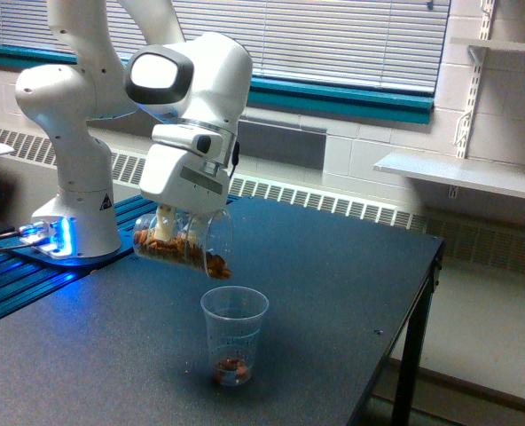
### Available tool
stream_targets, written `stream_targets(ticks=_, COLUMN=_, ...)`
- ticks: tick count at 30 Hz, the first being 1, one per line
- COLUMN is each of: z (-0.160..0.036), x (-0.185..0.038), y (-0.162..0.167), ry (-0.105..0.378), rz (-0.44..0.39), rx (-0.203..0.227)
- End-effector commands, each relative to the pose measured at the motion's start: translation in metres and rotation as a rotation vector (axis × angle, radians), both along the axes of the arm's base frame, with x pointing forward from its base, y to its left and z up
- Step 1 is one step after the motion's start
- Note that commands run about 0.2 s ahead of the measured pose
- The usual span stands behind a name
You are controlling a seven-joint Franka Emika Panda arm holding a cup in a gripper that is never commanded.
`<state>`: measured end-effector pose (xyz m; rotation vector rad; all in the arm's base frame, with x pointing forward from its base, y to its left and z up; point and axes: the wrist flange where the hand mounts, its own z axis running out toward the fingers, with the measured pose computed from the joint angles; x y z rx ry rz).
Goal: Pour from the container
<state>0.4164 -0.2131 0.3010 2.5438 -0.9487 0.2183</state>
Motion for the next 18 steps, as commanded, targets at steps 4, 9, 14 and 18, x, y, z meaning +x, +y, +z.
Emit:
stream_targets(ticks=4, z=0.0037, x=0.0033, y=0.0017, ry=0.028, rz=0.022, rx=-0.030)
stream_targets(ticks=9, z=0.0032, x=0.0017, y=0.0015, ry=0.045, rz=0.027, rx=-0.041)
stream_targets(ticks=14, z=0.0029, x=-0.0001, y=0.0011, ry=0.062, rz=0.033, rx=-0.052)
stream_targets(ticks=18, z=0.0024, x=-0.0008, y=0.0014, ry=0.072, rz=0.039, rx=-0.058)
